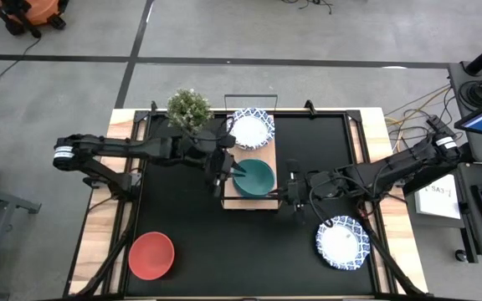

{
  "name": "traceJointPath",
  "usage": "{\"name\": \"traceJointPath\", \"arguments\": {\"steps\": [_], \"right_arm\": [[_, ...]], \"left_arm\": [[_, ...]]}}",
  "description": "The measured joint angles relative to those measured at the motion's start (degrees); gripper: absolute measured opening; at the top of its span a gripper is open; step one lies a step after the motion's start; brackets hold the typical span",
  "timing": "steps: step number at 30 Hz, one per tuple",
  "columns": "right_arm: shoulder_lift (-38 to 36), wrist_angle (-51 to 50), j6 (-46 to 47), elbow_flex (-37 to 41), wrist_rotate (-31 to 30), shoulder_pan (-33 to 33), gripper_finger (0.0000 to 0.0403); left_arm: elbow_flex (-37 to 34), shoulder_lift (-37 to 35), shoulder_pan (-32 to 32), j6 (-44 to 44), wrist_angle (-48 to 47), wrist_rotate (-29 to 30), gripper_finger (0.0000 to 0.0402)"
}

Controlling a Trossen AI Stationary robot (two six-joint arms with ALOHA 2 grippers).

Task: Place and stack bowls onto a shelf
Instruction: Stack the plastic green bowl on top of the plastic blue bowl on the shelf

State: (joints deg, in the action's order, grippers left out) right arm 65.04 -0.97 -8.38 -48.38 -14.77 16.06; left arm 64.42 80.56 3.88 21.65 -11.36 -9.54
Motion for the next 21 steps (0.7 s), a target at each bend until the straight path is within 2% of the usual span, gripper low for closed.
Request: {"name": "traceJointPath", "arguments": {"steps": [5, 16, 21], "right_arm": [[0.0, 0.06, 0.88, 0.54, 0.26, -1.24, 0.0009], [0.0, 0.24, 0.88, 0.7, 0.4, -1.48, 0.0009], [0.0, 0.26, 0.88, 0.72, 0.37, -1.49, 0.0009]], "left_arm": [[-5.07, 0.07, 0.0, -3.92, 4.76, 0.0, 0.0003], [-7.75, 1.42, -0.13, -6.15, 4.23, -0.21, 0.0001], [-7.82, 4.03, -0.2, -6.42, 4.22, -4.3, 0.0]]}}
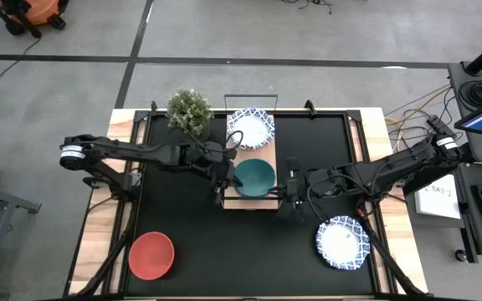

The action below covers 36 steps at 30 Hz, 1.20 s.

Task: Place and stack bowls onto a shelf
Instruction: Stack the plastic green bowl on top of the plastic blue bowl on the shelf

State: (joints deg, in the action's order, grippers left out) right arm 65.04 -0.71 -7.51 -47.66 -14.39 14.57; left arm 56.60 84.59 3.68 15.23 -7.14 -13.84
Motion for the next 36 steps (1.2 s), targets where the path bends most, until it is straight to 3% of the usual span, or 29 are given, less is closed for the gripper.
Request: {"name": "traceJointPath", "arguments": {"steps": [12, 28, 36], "right_arm": [[0.0, 0.22, 0.27, 0.32, 0.09, -0.74, 0.0009], [-0.02, 18.34, 9.36, 12.28, 12.8, -10.88, 0.0009], [-0.07, 19.57, 12.65, 15.08, 13.42, -11.55, 0.0009]], "left_arm": [[-0.01, 0.36, 0.0, -1.24, 1.54, -0.59, 0.0], [-0.02, 0.33, -0.11, -2.51, 2.08, -0.53, 0.0], [-0.02, 0.31, -0.11, -2.5, 2.1, -0.51, 0.0]]}}
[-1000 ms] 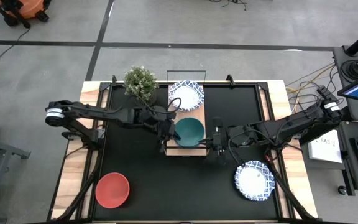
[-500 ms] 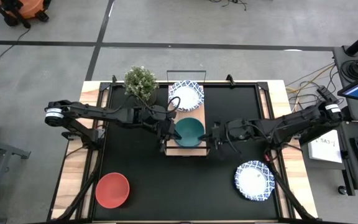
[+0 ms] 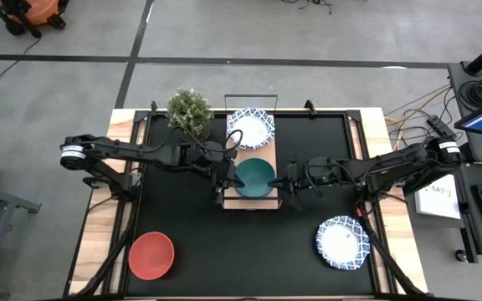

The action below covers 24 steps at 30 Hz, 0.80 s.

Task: Place and stack bowls onto a shelf
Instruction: Stack the plastic green bowl on top of the plastic blue bowl on the shelf

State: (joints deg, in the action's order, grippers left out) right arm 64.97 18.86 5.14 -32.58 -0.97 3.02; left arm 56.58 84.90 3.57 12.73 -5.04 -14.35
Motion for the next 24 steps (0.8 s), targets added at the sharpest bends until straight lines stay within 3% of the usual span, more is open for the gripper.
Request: {"name": "traceJointPath", "arguments": {"steps": [15, 24], "right_arm": [[0.0, -0.82, 0.91, 0.59, 0.02, 0.03, 0.0009], [-0.17, -0.79, -0.2, 0.59, -0.29, -0.34, 0.0009]], "left_arm": [[0.02, -0.74, 0.0, -0.69, 1.38, 0.02, 0.0], [0.02, -3.21, 0.0, -1.19, -5.42, 0.08, 0.0]]}}
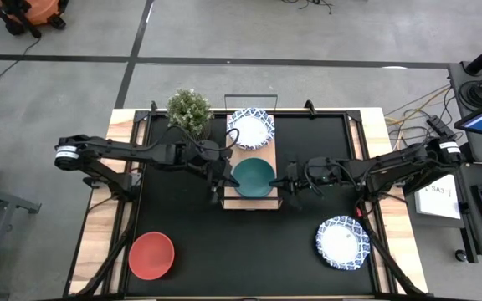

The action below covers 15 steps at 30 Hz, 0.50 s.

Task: Place and stack bowls onto a shelf
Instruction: Stack the plastic green bowl on top of the plastic blue bowl on the shelf

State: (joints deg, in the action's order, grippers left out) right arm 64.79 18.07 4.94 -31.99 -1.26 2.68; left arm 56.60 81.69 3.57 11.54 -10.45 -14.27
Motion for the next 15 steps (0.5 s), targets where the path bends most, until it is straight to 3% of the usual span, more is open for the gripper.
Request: {"name": "traceJointPath", "arguments": {"steps": [15], "right_arm": [[0.46, -0.64, 1.52, 0.33, 0.25, -0.48, 0.0009]], "left_arm": [[-0.07, 0.32, 0.0, -0.54, -0.1, -0.01, 0.0]]}}
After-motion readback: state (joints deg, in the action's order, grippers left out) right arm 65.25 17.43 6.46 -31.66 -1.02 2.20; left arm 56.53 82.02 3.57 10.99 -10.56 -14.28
